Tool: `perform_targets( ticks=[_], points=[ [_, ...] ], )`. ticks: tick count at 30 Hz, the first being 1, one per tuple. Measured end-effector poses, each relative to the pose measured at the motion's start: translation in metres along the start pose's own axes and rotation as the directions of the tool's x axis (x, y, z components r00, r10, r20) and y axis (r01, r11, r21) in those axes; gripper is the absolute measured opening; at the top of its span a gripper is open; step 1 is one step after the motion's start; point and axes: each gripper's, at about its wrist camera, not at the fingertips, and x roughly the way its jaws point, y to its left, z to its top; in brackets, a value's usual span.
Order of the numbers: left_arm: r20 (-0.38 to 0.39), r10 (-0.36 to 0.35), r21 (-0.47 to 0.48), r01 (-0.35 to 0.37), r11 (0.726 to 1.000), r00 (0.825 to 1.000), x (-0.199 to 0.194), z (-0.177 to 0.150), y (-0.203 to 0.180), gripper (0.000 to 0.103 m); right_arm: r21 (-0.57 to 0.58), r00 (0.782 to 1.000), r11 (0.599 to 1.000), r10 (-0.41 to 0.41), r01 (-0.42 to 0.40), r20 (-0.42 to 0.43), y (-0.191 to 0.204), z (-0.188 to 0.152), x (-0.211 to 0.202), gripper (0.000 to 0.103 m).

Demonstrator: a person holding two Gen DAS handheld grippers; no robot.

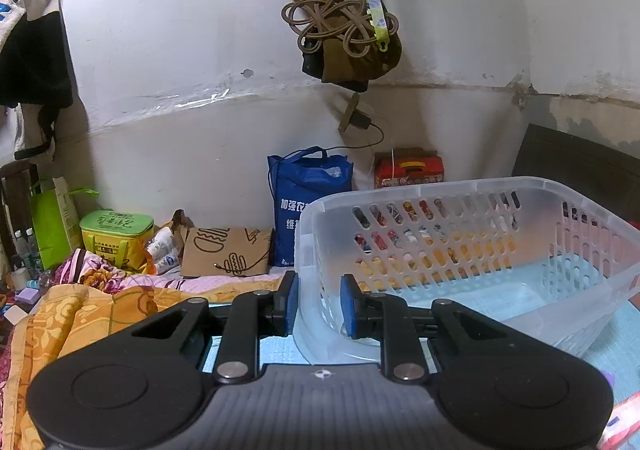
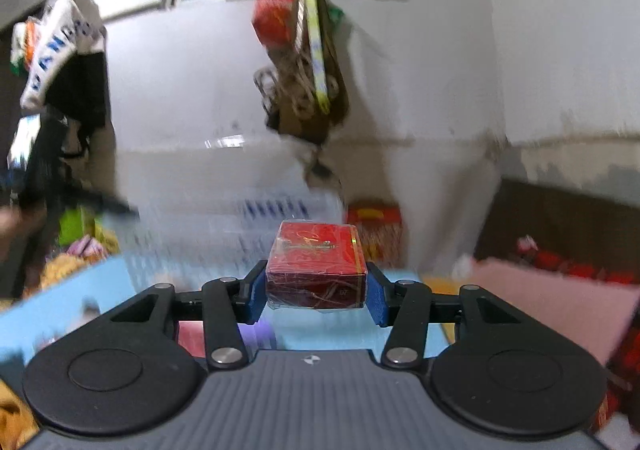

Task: Organize objects
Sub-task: 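Carry the red box into the basket and open the right gripper, then move the right gripper back to the pile and grasp the grey plush toy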

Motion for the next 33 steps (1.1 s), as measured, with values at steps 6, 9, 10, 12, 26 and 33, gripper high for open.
perform_targets(
  ticks=[6, 9, 10, 12, 26, 33],
  points=[
    [-0.008, 0.001, 0.007, -0.001, 1.000, 1.000, 0.001, 0.001, -0.001, 0.025, -0.040, 0.998, 0.997, 0.059, -0.060, -0.015, 0.019, 0.062, 0.068, 0.053],
    [-0.017, -0.004, 0.014, 0.005, 1.000, 1.000, 0.001, 0.002, 0.000, 0.026, 0.001, 0.991, 0.995, 0.102, -0.102, -0.090, 0.015, 0.080, 0.113, 0.053],
    [-0.018, -0.004, 0.016, 0.004, 1.000, 1.000, 0.001, 0.002, -0.001, 0.026, 0.012, 0.988, 0.995, 0.102, -0.102, -0.118, 0.015, 0.082, 0.125, 0.053],
    [-0.020, -0.003, 0.018, 0.004, 1.000, 1.000, 0.001, 0.002, -0.001, 0.026, 0.004, 0.980, 0.995, 0.100, -0.101, -0.172, 0.019, 0.080, 0.143, 0.053],
    [-0.027, -0.012, 0.019, 0.013, 1.000, 1.000, 0.000, 0.003, 0.002, 0.026, -0.005, 0.998, 1.000, -0.024, 0.024, -0.055, 0.013, 0.042, 0.112, 0.103],
    [-0.014, -0.015, 0.014, 0.015, 1.000, 1.000, -0.001, 0.000, 0.002, 0.026, 0.144, 0.998, 0.989, 0.031, -0.024, -0.048, -0.003, -0.030, 0.021, 0.103]
  ],
)
